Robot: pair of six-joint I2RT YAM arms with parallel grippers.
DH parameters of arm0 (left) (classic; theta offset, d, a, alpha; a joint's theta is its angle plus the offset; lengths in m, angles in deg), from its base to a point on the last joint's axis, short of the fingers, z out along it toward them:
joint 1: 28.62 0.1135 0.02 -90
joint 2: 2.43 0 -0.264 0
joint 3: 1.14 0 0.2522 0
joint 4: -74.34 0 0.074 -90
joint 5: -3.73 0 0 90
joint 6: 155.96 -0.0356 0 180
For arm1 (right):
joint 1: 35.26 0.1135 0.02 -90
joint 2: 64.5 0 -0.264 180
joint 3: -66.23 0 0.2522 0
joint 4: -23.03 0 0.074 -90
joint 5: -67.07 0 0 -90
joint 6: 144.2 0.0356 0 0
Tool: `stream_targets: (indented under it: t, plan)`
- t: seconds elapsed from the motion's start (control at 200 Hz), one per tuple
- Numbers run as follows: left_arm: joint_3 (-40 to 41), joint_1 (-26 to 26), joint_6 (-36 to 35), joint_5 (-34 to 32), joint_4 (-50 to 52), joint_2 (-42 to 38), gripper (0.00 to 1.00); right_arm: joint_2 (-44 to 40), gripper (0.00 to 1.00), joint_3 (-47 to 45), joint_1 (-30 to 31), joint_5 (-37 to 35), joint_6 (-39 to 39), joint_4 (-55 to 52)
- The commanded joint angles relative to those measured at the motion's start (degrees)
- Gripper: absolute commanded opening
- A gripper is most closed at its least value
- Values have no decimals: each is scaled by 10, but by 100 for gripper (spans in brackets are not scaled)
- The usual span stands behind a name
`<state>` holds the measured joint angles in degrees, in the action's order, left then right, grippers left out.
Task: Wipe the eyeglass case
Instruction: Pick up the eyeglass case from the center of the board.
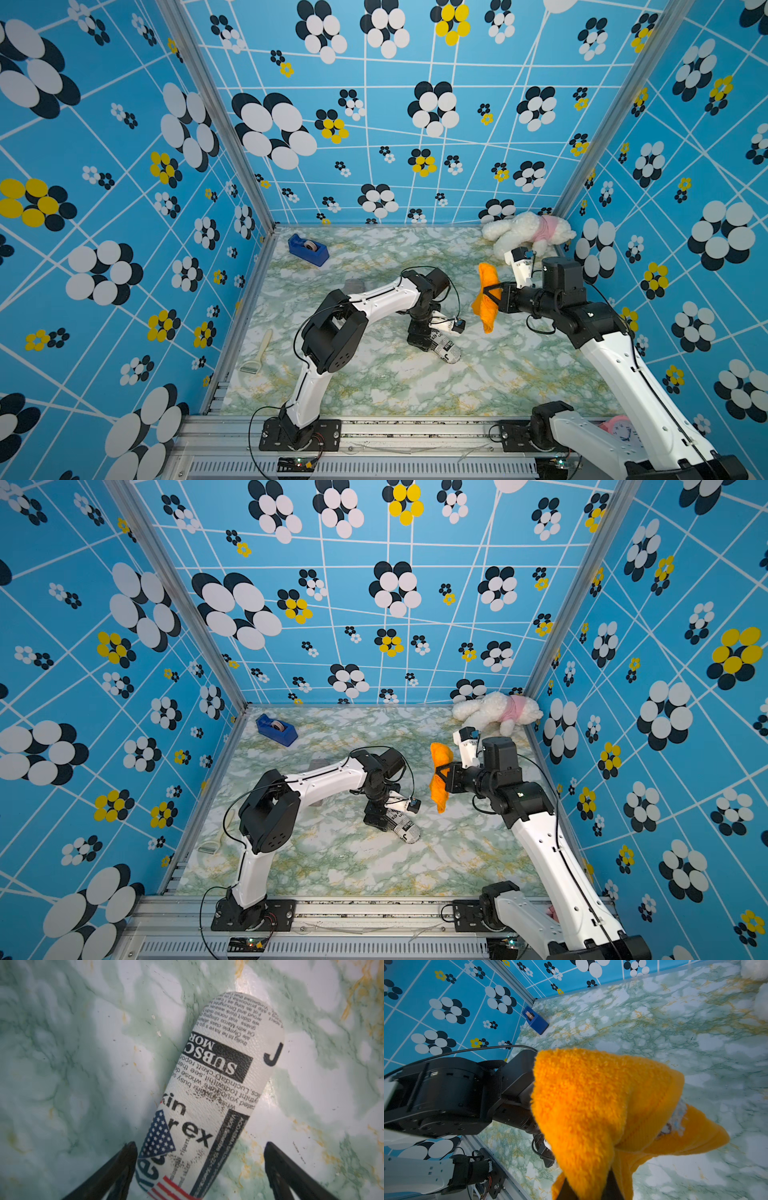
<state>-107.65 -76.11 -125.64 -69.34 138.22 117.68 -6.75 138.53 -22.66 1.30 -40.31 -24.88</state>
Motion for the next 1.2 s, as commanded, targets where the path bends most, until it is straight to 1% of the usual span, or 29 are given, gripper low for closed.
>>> stream_targets:
  t: [0.0, 0.175, 0.42, 0.6, 0.8, 0.91, 1.105, 1.195]
  plan:
    - [-6, -3, -13, 9, 15, 7, 96, 4, 0, -8, -3, -6, -16, 3]
    - [-10, 4, -1, 11, 2, 30, 94, 14, 0, -7, -3, 3, -13, 6]
    - [21, 4, 13, 13, -27, 18, 94, 11, 0, -12, -4, -2, -14, 6]
    - [28, 4, 32, 19, -24, 19, 88, 11, 0, -11, -3, -4, -14, 2]
    - [81, 4, 52, 9, -74, -11, 85, 9, 0, -12, -3, -7, -12, 1]
    - [95, 4, 62, 8, -87, -20, 81, 13, 0, -9, -3, -5, -11, 0]
    - [113, -2, 78, 3, -103, -31, 67, 11, 0, -5, -3, -7, -7, -6]
    - [120, -4, 92, 6, -116, -42, 63, 8, 0, -5, -3, -8, -4, -20]
